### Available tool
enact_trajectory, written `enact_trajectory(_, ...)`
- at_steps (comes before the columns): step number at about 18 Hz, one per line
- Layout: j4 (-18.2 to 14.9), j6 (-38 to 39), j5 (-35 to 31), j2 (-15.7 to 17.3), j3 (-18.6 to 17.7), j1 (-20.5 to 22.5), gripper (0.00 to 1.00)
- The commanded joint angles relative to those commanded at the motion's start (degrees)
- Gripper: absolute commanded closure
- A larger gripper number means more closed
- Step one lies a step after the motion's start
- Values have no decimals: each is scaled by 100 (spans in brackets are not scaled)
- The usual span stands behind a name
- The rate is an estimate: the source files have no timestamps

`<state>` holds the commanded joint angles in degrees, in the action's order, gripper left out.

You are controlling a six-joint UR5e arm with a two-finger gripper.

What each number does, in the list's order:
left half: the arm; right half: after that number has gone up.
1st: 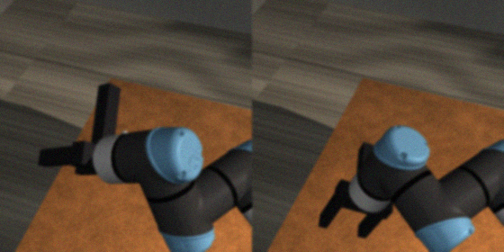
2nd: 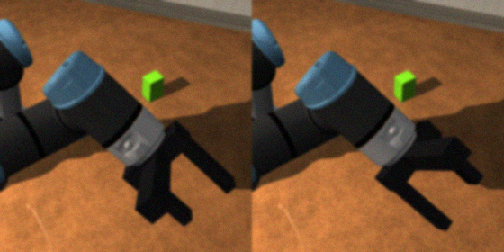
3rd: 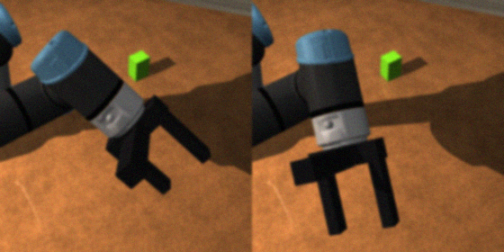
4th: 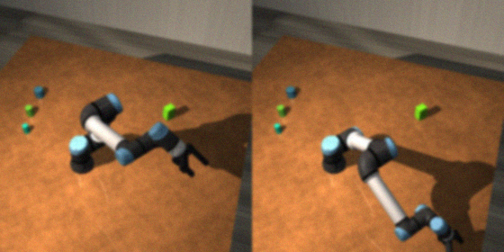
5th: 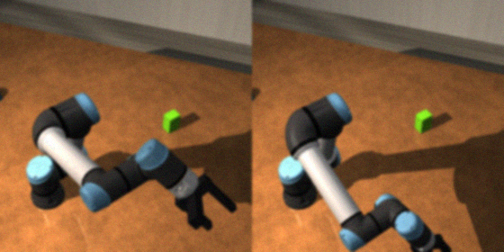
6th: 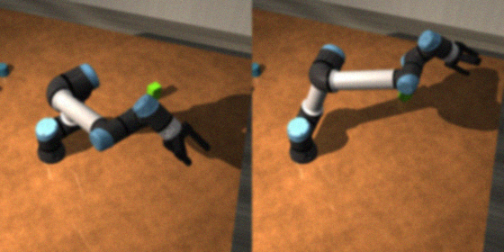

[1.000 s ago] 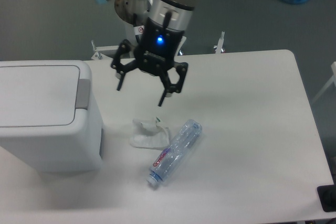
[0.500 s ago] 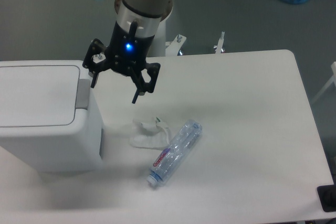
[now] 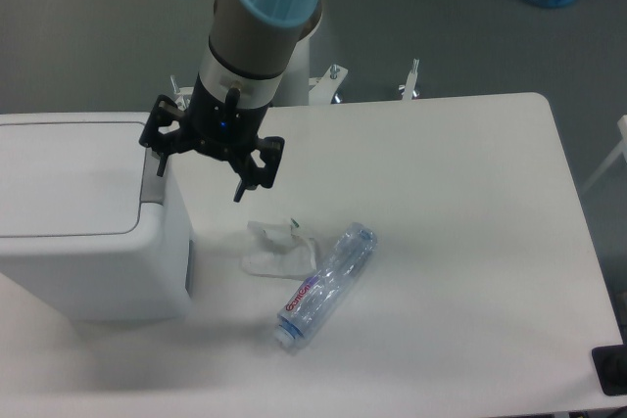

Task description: Open the trash can

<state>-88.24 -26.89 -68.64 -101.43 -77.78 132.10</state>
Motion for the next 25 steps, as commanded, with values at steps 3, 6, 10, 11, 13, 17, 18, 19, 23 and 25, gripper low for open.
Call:
enact_trajectory(3, 9, 0, -9, -52, -35, -70, 0)
enact_trajectory(6, 17, 18, -35, -132, -35, -140, 0)
enact_trajectory(10, 9, 18, -105, -149, -35, -158, 0)
enact_trajectory(11, 9, 18, -105, -149, -35, -158, 0)
enact_trajectory(13, 9, 18, -105, -149, -35, -158, 0)
enact_trajectory(17, 9, 18, -97, -132, -35, -158, 0)
enact_trajectory(18, 17, 18, -105, -132, -18, -158, 0)
enact_trajectory(19, 26, 9, -105, -123, 0, -158, 0)
enact_trajectory(23, 210, -52, -298, -79, 61, -106, 0)
enact_trajectory(25, 517, -79, -544, -79, 35, 8, 0)
